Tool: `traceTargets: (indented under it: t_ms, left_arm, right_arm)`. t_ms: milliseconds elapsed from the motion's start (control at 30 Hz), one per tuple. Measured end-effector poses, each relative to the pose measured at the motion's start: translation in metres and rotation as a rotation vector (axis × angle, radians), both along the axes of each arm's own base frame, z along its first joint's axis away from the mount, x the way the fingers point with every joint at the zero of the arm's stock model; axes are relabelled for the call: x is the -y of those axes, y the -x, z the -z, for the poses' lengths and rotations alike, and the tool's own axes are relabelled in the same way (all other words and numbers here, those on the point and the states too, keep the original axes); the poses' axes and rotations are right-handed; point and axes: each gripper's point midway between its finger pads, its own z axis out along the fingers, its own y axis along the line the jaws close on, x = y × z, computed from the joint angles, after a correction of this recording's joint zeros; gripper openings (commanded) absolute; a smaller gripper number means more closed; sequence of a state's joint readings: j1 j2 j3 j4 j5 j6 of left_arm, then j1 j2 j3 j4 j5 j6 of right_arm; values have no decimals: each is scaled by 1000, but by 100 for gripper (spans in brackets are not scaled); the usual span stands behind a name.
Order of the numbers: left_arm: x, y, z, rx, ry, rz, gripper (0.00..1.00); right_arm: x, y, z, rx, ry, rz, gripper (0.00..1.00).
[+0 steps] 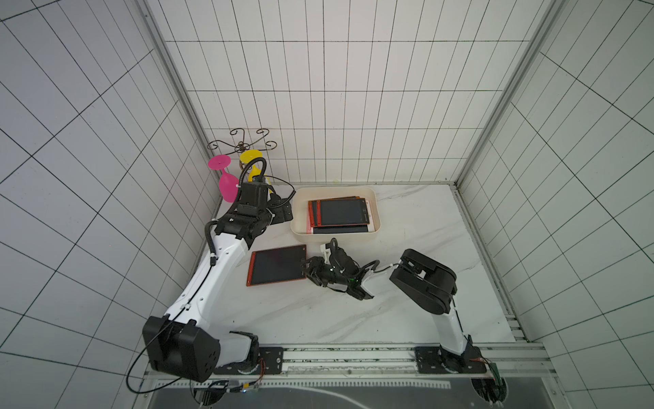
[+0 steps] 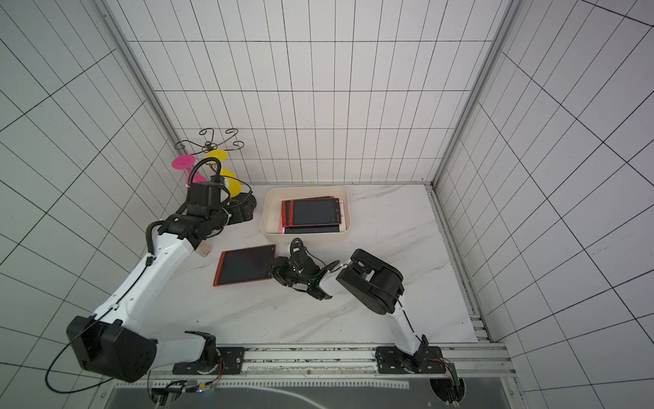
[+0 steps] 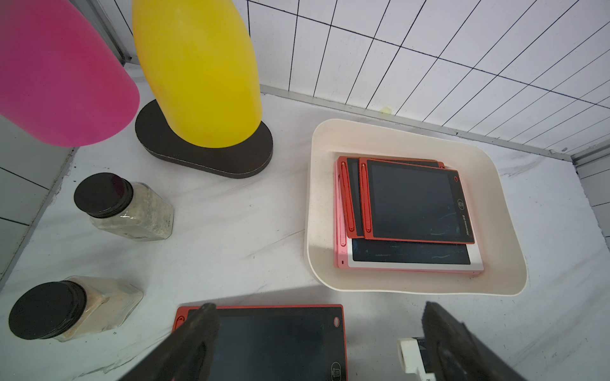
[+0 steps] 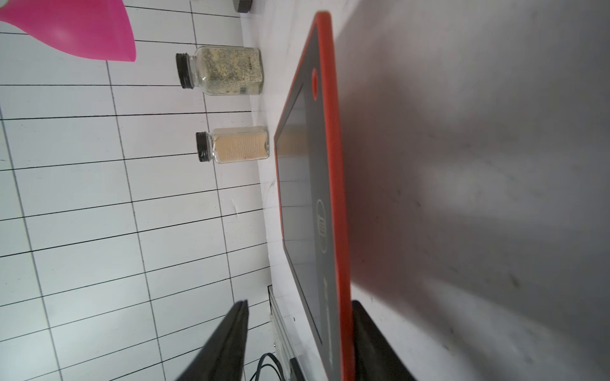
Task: Take out the writing tablet from the storage box
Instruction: Place the writing tablet at the center of the board.
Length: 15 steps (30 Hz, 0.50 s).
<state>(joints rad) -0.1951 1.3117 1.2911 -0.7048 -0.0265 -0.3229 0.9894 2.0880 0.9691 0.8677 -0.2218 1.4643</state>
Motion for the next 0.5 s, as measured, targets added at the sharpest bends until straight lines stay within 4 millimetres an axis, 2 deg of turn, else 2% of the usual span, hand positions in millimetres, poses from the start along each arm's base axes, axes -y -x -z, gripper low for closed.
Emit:
traceTargets:
  t_ms: [200,500]
  left_arm:
    - [0,-1,1,1,3,-2,96]
    - [0,-1,3,0,6,-5,96]
  right_arm:
    - [-2,3,11,-21,75,-18,72]
    - [-12,6,8,11,153,-60,79]
